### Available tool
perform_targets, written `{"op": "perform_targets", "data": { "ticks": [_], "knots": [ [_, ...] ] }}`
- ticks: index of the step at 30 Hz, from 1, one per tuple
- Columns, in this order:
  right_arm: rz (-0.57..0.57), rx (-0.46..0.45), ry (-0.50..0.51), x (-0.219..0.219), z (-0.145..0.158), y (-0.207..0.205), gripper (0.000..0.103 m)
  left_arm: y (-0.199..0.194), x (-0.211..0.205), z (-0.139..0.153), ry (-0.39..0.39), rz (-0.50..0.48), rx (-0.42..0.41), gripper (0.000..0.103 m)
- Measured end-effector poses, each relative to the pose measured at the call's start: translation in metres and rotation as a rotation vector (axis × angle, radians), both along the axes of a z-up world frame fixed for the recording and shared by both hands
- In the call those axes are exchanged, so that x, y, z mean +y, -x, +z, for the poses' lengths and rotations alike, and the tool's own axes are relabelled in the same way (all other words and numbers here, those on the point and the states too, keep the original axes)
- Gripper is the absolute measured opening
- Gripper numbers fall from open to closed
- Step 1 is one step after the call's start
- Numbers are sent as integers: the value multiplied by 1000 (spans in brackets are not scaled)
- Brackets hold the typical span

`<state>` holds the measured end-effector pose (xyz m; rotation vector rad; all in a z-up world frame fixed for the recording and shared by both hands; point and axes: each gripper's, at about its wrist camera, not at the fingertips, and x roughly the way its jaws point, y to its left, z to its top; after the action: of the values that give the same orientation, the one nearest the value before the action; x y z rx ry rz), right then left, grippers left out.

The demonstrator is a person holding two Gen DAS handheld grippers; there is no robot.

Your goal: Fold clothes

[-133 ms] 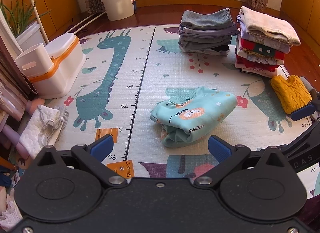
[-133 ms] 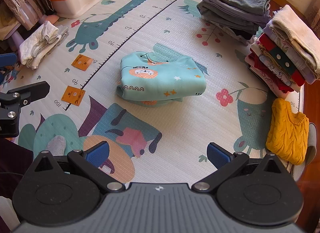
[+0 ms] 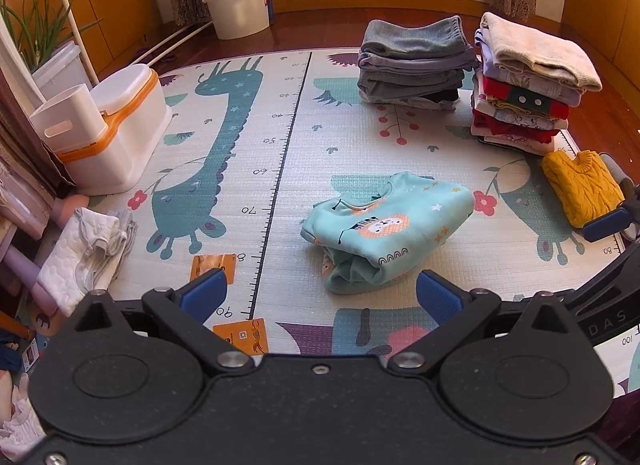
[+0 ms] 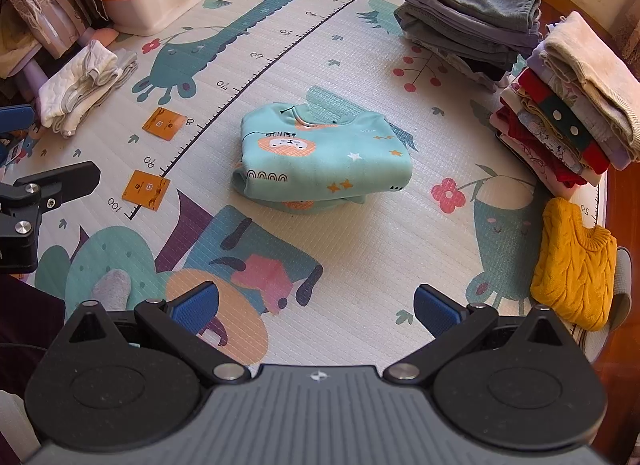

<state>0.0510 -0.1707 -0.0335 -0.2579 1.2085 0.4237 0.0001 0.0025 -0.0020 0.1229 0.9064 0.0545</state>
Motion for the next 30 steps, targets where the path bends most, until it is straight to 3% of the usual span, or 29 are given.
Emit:
{"op": "perform_targets", "data": {
  "ticks": [30],
  "knots": [
    [-3,-5,-10,2,4,-3,103,-4,3,-6,31,9,22,102]
  ]
}}
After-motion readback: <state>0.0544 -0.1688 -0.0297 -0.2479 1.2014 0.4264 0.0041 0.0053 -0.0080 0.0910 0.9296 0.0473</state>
